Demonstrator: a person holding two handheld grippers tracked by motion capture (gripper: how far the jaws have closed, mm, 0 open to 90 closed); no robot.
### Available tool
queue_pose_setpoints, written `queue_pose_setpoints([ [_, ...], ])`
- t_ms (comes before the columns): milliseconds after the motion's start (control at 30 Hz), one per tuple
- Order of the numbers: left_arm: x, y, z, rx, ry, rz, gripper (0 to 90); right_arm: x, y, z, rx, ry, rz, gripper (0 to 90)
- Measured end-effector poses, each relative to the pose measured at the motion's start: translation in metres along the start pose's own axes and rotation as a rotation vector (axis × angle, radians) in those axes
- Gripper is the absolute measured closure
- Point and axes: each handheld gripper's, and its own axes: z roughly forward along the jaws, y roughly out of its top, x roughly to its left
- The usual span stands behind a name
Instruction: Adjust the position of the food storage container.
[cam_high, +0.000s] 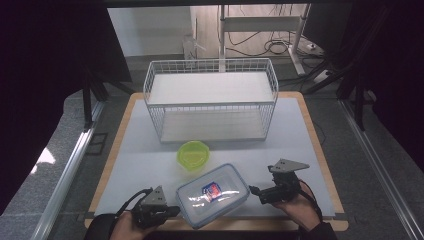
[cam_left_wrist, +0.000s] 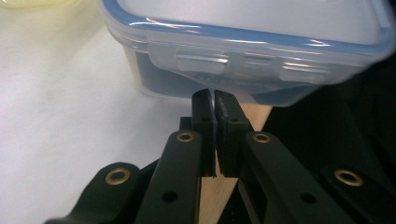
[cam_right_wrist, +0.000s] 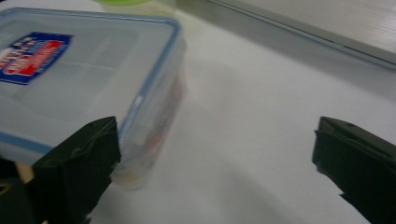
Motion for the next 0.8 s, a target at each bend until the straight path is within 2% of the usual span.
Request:
queue_pose_setpoints([
  [67,0.0,0.003,0.006,0.019,0.011,0.002,87.9,0.005,0.0,-0.003,-0.003,-0.005,-0.007,6.4],
  [100,0.002,0.005,0.007,0.013,0.012,-0.005,87.9,0.005,-0.001,-0.004,-0.004,-0.007,-0.006,7.4],
  [167,0.005,0.008,0.009,-0.008,-0.006,-0.032,88.4,0.005,-0.002,-0.009,-0.006,0.026,0.011,10.5],
  [233,0.008,0.01,0.012,-0.012,-0.013,-0.045,88.8,0.006,-0.004,-0.01,0.007,0.081,0.022,12.6],
  [433,0.017,0.02,0.02,-0.024,-0.016,-0.074,89.5,0.015,-0.005,-0.008,0.055,0.112,-0.011,21.3],
  [533,0.022,0.026,0.025,-0.026,-0.017,-0.08,89.7,0.015,-0.004,-0.009,0.06,0.121,-0.014,27.3],
  [667,0.029,0.038,0.034,-0.035,-0.016,-0.085,89.7,0.012,-0.005,-0.01,0.073,0.122,-0.012,28.9],
  [800,0.038,0.048,0.042,-0.04,-0.005,-0.097,89.7,0.009,-0.006,-0.012,0.069,0.085,-0.01,29.3],
])
